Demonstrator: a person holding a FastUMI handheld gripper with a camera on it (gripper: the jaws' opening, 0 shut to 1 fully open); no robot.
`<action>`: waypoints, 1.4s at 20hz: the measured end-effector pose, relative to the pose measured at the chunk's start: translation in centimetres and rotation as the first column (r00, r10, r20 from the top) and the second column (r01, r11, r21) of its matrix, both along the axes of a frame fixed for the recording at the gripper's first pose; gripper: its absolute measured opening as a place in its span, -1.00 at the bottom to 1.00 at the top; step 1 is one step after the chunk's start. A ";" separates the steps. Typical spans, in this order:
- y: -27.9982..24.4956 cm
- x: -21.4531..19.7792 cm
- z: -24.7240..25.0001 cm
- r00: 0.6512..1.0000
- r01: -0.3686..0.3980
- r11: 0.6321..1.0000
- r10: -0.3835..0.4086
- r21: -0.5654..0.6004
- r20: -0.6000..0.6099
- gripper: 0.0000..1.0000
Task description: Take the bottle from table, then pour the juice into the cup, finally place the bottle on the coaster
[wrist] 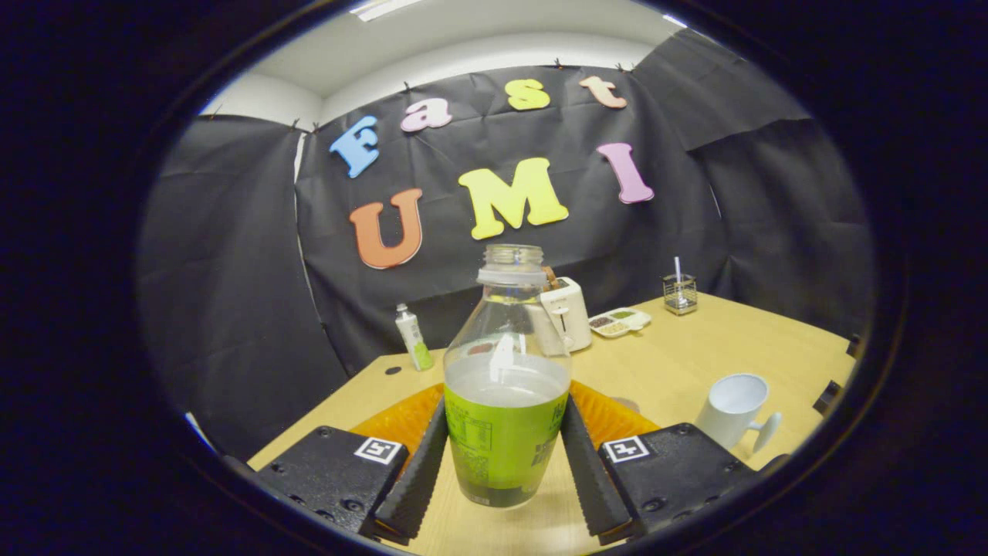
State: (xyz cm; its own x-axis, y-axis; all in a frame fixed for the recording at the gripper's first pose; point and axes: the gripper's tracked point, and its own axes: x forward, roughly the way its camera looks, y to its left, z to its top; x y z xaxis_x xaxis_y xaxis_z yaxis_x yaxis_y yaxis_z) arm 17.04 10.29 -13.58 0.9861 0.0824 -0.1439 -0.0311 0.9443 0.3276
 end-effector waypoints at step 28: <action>-6.9 0.4 0.9 0.996 -0.073 0.384 0.082 0.920 0.045 0.56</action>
State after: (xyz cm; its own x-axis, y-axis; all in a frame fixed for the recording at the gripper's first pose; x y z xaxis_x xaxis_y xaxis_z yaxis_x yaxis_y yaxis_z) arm 17.46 3.36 -12.63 0.9674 0.2450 0.0641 -0.0809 0.0592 0.9950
